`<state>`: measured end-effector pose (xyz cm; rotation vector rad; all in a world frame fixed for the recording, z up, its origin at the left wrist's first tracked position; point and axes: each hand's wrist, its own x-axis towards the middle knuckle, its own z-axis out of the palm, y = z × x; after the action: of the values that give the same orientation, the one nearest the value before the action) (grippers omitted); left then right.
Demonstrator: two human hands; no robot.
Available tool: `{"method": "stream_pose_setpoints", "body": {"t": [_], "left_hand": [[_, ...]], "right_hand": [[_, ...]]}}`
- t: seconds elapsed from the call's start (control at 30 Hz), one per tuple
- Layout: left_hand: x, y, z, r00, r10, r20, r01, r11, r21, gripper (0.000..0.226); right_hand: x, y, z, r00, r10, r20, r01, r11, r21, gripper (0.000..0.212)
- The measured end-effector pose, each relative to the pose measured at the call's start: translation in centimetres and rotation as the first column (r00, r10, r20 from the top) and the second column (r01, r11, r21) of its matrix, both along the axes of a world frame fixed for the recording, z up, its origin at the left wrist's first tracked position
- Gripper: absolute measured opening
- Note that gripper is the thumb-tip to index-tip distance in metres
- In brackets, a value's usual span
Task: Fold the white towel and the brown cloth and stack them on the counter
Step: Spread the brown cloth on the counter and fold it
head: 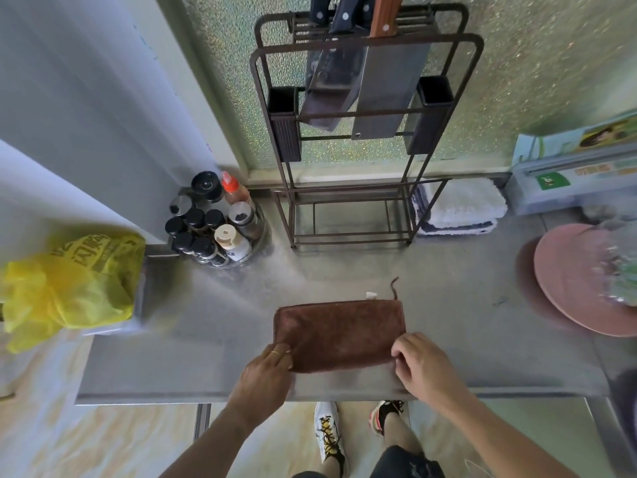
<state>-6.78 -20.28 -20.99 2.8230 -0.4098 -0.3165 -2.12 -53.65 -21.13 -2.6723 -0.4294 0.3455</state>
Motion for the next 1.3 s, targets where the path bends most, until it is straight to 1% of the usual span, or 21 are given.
{"method": "stream_pose_setpoints", "body": {"t": [0.07, 0.13, 0.23, 0.33, 0.4, 0.53, 0.6, 0.63, 0.67, 0.7, 0.73, 0.77, 0.8, 0.83, 0.9, 1.0, 1.1, 1.13, 1.2, 1.23, 1.3], "left_hand": [[0.6, 0.0, 0.8, 0.988, 0.151, -0.031, -0.153, 0.984, -0.087, 0.013], [1.9, 0.2, 1.1, 0.953, 0.291, -0.087, -0.302, 0.939, -0.163, 0.018], [4.9, 0.0, 1.7, 0.858, 0.494, -0.143, -0.514, 0.819, -0.256, 0.011], [7.8, -0.8, 2.0, 0.747, 0.624, -0.228, -0.664, 0.709, -0.237, 0.013], [8.9, -1.2, 1.7, 0.722, 0.647, -0.246, -0.692, 0.686, -0.226, 0.012], [9.5, -1.5, 0.3, 0.718, 0.667, -0.200, -0.696, 0.698, -0.169, 0.010], [9.5, -2.0, 0.2, 0.737, 0.670, -0.088, -0.675, 0.726, -0.131, 0.014], [9.4, -2.3, 0.3, 0.767, 0.642, -0.011, -0.638, 0.760, -0.120, 0.019], [9.1, -2.9, 0.3, 0.815, 0.576, 0.062, -0.568, 0.815, -0.114, 0.024], [8.9, -3.6, 0.2, 0.874, 0.470, 0.121, -0.459, 0.882, -0.106, 0.032], [8.6, -4.4, 0.0, 0.932, 0.328, 0.156, -0.318, 0.944, -0.082, 0.042], [8.3, -5.4, -0.3, 0.970, 0.182, 0.161, -0.177, 0.983, -0.046, 0.050], [8.0, -6.2, -0.7, 0.988, 0.074, 0.136, -0.075, 0.997, 0.002, 0.053], [7.7, -7.0, -1.3, 0.995, 0.016, 0.098, -0.021, 0.999, 0.050, 0.054], [7.2, -7.8, -2.5, 0.999, 0.033, 0.023, -0.035, 0.994, 0.105, 0.054], [6.7, -7.8, -3.9, 0.993, 0.113, -0.028, -0.107, 0.981, 0.164, 0.058], [6.6, -7.7, -4.1, 0.993, 0.113, -0.021, -0.107, 0.978, 0.179, 0.058], [6.5, -7.7, -3.9, 0.994, 0.111, -0.023, -0.105, 0.979, 0.175, 0.057], [6.1, -7.6, -3.1, 0.991, 0.136, -0.006, -0.133, 0.979, 0.158, 0.057], [5.8, -7.4, -2.7, 0.986, 0.166, 0.006, -0.165, 0.976, 0.145, 0.057], [4.6, -6.9, -1.8, 0.974, 0.226, 0.033, -0.228, 0.965, 0.126, 0.058]], "right_hand": [[1.2, 0.0, 0.6, 0.992, -0.111, -0.061, 0.113, 0.992, 0.047, 0.014], [2.9, 0.2, 1.1, 0.968, -0.206, -0.141, 0.218, 0.973, 0.078, 0.012], [5.8, 0.8, 1.4, 0.900, -0.357, -0.249, 0.396, 0.910, 0.126, 0.009], [7.9, 1.6, 0.9, 0.874, -0.405, -0.267, 0.454, 0.878, 0.153, 0.006], [8.9, 2.0, 0.4, 0.868, -0.431, -0.246, 0.478, 0.861, 0.177, 0.006], [9.7, 2.5, -1.3, 0.847, -0.475, -0.240, 0.515, 0.844, 0.146, 0.011], [9.3, 2.5, -1.5, 0.855, -0.490, -0.168, 0.512, 0.849, 0.131, 0.018], [8.9, 2.5, -1.6, 0.867, -0.491, -0.080, 0.497, 0.858, 0.130, 0.022], [8.2, 2.5, -1.7, 0.883, -0.468, 0.037, 0.460, 0.879, 0.121, 0.024], [7.5, 2.7, -1.9, 0.901, -0.406, 0.152, 0.395, 0.913, 0.099, 0.026], [6.8, 3.0, -2.1, 0.921, -0.313, 0.232, 0.308, 0.950, 0.061, 0.031], [6.1, 3.4, -2.3, 0.944, -0.204, 0.258, 0.206, 0.978, 0.019, 0.037], [5.5, 3.7, -2.7, 0.965, -0.099, 0.241, 0.106, 0.994, -0.017, 0.043], [5.1, 4.0, -3.3, 0.978, -0.018, 0.207, 0.029, 0.998, -0.051, 0.048], [4.6, 4.3, -4.3, 0.991, 0.034, 0.128, -0.019, 0.993, -0.118, 0.055], [4.2, 4.3, -5.1, 0.997, -0.011, 0.076, 0.024, 0.986, -0.168, 0.061], [4.1, 4.6, -5.0, 0.997, -0.028, 0.066, 0.039, 0.985, -0.170, 0.064], [4.0, 4.7, -4.7, 0.996, -0.071, 0.056, 0.079, 0.982, -0.169, 0.067], [3.7, 4.9, -3.6, 0.963, -0.266, 0.049, 0.271, 0.954, -0.131, 0.073], [3.5, 5.0, -3.0, 0.921, -0.385, 0.060, 0.389, 0.918, -0.073, 0.074], [3.1, 5.1, -2.0, 0.803, -0.594, 0.043, 0.592, 0.804, 0.064, 0.071]]}}
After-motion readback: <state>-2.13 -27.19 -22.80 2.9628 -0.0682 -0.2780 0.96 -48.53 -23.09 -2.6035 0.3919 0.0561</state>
